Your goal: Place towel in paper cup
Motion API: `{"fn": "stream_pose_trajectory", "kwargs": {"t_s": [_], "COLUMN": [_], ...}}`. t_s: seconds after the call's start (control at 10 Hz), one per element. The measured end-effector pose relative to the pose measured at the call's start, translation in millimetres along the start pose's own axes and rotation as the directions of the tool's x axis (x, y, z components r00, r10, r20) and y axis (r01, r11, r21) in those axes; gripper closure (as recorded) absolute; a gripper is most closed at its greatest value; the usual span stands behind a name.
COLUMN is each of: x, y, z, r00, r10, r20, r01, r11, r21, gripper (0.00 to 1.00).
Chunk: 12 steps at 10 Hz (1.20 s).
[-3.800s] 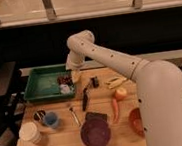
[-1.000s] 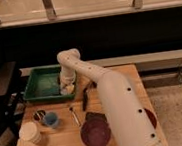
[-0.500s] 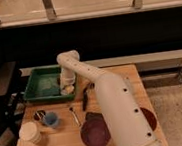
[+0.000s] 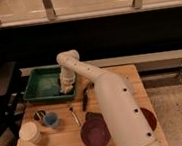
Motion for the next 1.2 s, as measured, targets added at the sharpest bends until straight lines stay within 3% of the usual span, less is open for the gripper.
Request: {"fn": "stream_pose_trajectory", "kwargs": {"t_s": [0.4,0.6,0.9,1.2], "x": [1,3,-8,-32], "y": [1,4,12,25], "z": [-1,-8,-58,-130], "r00": [1.000,1.000,1.000,1.000], "r10": [0.000,0.001,0.001,-0.015], "r20": [-0.002,-0.010,-0.016,-0.010], "r01": [0.000,-0.001,0.001,0.017], "r11": [1.000,1.000,0.990,0.966], "r21": [-0.002,0.022,0.142,0.260], "gripper": [1.00,1.00,1.00,1.00]}}
